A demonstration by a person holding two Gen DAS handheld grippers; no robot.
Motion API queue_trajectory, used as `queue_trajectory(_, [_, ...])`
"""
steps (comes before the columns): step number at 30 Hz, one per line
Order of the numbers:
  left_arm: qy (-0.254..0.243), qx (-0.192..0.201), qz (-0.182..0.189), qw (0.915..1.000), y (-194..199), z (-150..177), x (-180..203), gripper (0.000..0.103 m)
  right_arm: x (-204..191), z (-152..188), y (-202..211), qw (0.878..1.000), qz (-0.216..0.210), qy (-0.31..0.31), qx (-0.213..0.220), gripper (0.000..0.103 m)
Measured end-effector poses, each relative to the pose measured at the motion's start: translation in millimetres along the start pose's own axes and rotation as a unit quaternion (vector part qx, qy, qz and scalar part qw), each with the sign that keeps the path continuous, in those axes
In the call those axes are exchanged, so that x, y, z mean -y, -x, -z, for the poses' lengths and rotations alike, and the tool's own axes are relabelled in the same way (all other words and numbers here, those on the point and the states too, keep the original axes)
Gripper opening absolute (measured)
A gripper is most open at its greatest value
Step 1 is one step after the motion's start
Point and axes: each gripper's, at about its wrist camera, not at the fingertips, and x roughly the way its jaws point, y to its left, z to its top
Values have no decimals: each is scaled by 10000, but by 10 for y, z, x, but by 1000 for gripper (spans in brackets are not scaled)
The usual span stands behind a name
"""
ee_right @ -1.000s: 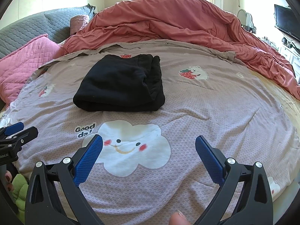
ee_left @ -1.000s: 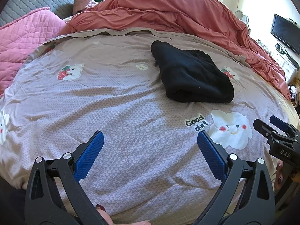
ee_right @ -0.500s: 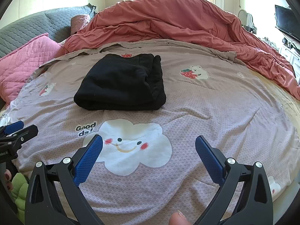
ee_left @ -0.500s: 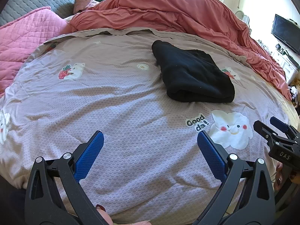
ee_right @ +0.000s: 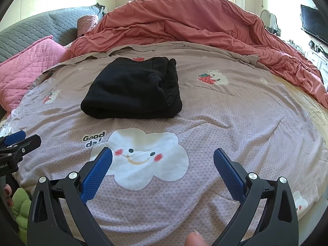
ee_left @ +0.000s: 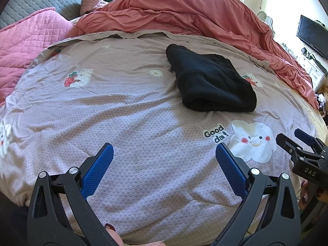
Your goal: Fold small clothes
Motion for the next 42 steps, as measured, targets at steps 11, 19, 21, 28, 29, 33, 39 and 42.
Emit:
queue_trajectory(11, [-16, 21, -4, 10000, 17, -3, 7, 94, 2, 19, 0, 10000, 17, -3, 4, 98])
queue_trajectory(19, [-18, 16, -5, 10000, 21, 2, 8, 94, 11, 21, -3, 10000, 55, -29, -11, 98])
queue_trajectory(21, [-15, 14, 0, 10000, 24, 3, 13, 94, 15, 25, -5, 10000, 72, -40, -21, 98])
queue_trajectory(28, [2, -18, 77, 10000, 20, 12, 8, 94, 25, 21, -21, 9998, 168, -98, -52, 98])
queue_trajectory(29, [-4, -19, 98, 10000, 16, 14, 9, 94, 33, 21, -24, 9997, 196, -123, -62, 98])
queue_trajectory(33, [-86, -45, 41, 9999, 14, 20, 23, 94, 89, 29, -11, 9991, 344, -243, -62, 98])
queue_trajectory(39, [61, -98, 215, 9997, 22, -28, -148, 94, 443, 113, 41, 9932, 804, -817, -207, 98])
queue_trajectory(42, [280, -32, 221, 9994, 49, -116, -386, 94, 851, 217, 148, 9810, 1390, -1338, -208, 98])
